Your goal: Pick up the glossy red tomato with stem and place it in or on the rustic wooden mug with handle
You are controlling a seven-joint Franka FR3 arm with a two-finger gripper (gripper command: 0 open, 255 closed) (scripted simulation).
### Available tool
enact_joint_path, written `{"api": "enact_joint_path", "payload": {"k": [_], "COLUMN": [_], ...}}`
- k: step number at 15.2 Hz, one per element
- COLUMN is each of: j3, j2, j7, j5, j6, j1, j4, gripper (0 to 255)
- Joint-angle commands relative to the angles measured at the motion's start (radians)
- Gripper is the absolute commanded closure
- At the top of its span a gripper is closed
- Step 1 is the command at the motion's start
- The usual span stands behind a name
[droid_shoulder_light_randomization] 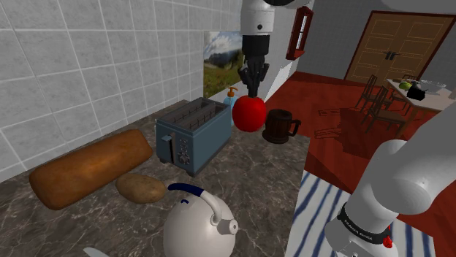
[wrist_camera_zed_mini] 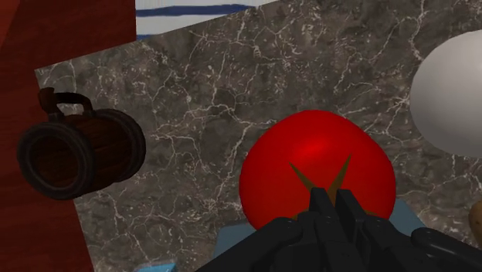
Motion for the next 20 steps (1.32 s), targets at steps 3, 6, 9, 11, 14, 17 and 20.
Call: {"api": "enact_joint_path", "payload": {"k": [3, 6, 9, 11, 14, 17, 20], "j3": [-0.016, -0.064, -0.112, -0.144, -0.191, -0.238, -0.285], "j2": [0.006, -0.002, -0.001, 0.006, 0.023, 0.051, 0.088], "j7": [-0.024, -0.097, -0.170, -0.219, -0.293, -0.368, -0.445], "j5": [-0.008, -0.029, -0.051, -0.066, -0.086, -0.104, -0.118], "j6": [-0.048, -0.070, -0.090, -0.103, -0.122, -0.141, -0.161], "j1": [-0.010, -0.036, -0.063, -0.080, -0.107, -0.133, -0.160], "j4": [0.054, 0.067, 0.089, 0.110, 0.150, 0.200, 0.262], "gripper": [255, 255, 255, 255, 255, 255, 255]}}
